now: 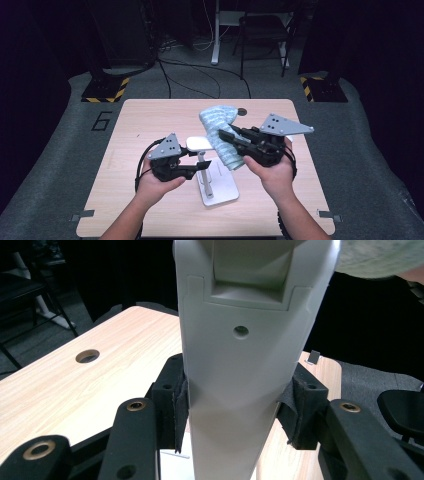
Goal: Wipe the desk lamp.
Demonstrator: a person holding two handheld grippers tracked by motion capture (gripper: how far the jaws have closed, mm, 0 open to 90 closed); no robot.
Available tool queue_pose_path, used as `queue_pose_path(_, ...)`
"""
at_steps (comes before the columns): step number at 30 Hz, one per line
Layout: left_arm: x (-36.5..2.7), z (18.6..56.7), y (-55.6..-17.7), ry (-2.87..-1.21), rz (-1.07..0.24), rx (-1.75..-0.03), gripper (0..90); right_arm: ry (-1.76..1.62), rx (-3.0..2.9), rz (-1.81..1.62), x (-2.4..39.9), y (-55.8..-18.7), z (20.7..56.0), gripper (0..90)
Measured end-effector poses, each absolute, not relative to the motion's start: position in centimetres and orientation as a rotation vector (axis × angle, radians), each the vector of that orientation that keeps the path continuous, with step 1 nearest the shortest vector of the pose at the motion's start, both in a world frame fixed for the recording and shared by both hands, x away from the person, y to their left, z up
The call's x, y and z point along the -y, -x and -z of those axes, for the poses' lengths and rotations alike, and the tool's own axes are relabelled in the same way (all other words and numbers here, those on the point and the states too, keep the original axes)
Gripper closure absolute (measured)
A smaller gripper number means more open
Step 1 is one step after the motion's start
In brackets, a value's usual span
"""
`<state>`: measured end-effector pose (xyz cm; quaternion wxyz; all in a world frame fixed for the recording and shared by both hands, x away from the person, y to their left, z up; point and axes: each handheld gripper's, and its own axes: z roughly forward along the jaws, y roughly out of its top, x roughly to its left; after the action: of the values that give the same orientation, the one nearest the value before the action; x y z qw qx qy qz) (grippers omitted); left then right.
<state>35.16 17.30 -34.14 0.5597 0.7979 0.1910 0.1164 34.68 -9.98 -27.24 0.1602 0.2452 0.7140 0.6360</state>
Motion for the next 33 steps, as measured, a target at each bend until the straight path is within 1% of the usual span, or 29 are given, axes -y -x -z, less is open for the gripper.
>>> queue_pose_path(20, -17.6, 34.2, -35.3, -1.878, -0.275, -0.452, 52.3, -0.968, -1.903, -1.745, 19.4, -35.5, 29.7, 74.0)
queue_pose_path(33, -17.7, 34.2, -35.3, -1.884, -0.281, -0.448, 52.4, -1.083, -1.836, -1.716, 22.9, -35.6, 30.5, 74.1)
